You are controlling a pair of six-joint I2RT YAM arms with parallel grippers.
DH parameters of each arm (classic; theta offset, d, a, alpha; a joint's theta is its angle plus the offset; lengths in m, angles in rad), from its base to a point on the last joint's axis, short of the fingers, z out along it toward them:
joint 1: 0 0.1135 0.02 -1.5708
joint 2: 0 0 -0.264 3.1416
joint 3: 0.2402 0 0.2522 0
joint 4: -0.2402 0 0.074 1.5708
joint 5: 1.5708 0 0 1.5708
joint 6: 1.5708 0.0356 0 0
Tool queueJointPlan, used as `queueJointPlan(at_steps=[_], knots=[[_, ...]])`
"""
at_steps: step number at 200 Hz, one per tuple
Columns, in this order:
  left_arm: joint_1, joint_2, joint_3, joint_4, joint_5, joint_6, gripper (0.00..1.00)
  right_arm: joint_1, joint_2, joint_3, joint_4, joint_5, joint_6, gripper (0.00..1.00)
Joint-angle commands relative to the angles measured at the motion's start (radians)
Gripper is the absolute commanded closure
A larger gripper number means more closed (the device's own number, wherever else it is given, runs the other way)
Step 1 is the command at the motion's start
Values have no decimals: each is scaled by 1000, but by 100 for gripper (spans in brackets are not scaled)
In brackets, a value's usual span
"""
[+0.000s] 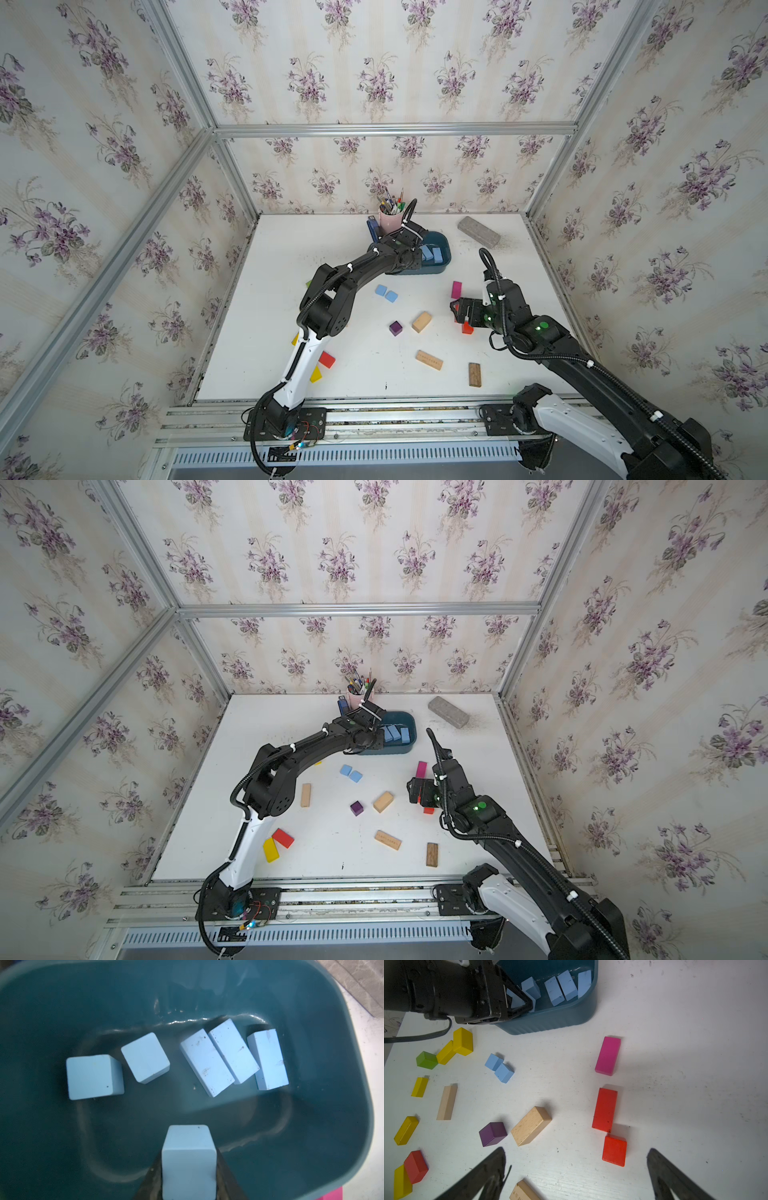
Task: Pick out the blue building blocks
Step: Place the building block in the storage box.
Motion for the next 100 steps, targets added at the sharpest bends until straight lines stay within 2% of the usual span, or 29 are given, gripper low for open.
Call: queueJointPlan(at_steps=[1,22,26,42,72,100], knots=[[1,1,0,-6,4,-13,55,2,-2,-4,1,3,6,0],[0,-6,0,-6,7,-10,46,2,2,-5,2,0,7,0],[0,-9,1,-7,8,-9,41,1,2,-6,3,0,7,0],[0,-25,2,-7,13,-3,34,1,2,-8,6,-2,7,1],[0,-100,-32,-6,21,20,26,1,-1,-6,2,-2,7,0],[0,-224,-130,-5,5,55,21,2,-3,-6,2,0,6,0]])
